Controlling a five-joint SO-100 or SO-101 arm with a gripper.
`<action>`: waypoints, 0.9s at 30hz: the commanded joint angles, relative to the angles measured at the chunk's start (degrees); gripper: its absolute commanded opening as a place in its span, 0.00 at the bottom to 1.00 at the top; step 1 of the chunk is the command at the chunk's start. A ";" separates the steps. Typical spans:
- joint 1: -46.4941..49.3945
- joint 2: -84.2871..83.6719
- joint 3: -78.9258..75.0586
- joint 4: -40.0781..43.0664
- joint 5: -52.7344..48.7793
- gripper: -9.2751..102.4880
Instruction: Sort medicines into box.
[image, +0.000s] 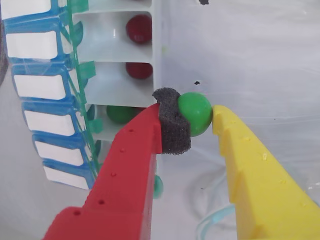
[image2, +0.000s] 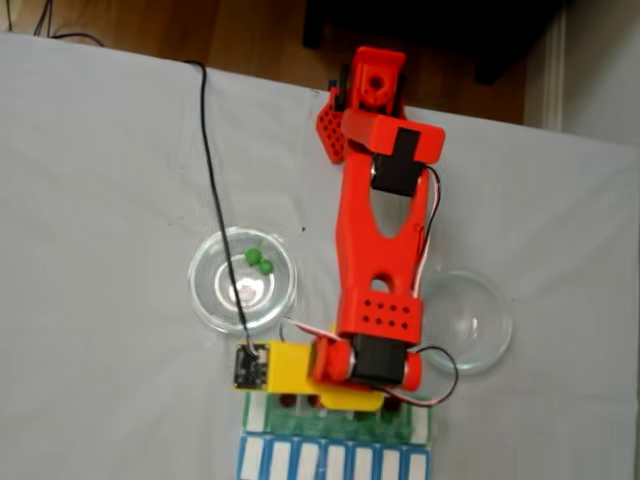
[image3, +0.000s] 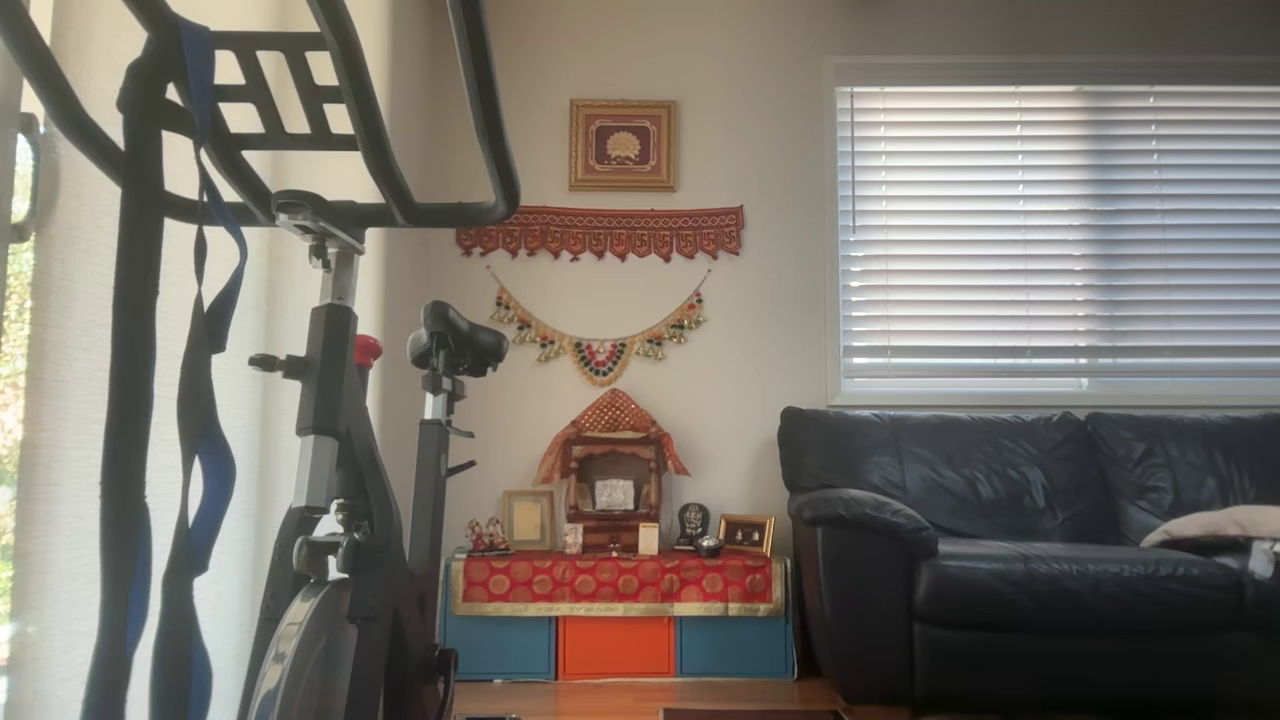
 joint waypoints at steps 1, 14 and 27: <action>-1.58 0.35 -5.36 -1.76 0.79 0.09; -2.02 -19.78 -35.07 7.56 1.76 0.09; -1.76 -26.98 -52.65 14.41 3.78 0.09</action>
